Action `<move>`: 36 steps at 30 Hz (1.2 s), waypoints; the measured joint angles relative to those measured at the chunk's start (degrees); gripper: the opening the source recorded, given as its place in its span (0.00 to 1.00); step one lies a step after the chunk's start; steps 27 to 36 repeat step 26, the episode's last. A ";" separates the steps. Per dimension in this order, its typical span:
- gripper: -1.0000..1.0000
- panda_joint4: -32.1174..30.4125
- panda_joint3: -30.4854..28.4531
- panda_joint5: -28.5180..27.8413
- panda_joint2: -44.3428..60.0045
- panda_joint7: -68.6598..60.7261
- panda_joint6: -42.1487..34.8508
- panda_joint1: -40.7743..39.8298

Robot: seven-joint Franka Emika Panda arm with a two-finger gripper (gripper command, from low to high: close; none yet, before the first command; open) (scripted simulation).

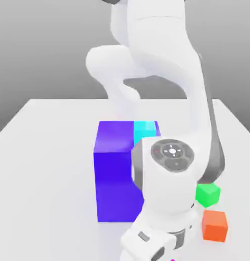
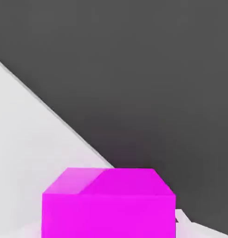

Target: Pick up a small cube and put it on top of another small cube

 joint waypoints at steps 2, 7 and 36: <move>0.00 -1.81 0.43 0.06 -3.89 0.54 -2.19 0.69; 0.00 -11.56 5.62 2.42 -13.31 3.38 -2.18 5.56; 1.00 -30.99 12.46 -7.16 -19.82 19.42 11.19 17.53</move>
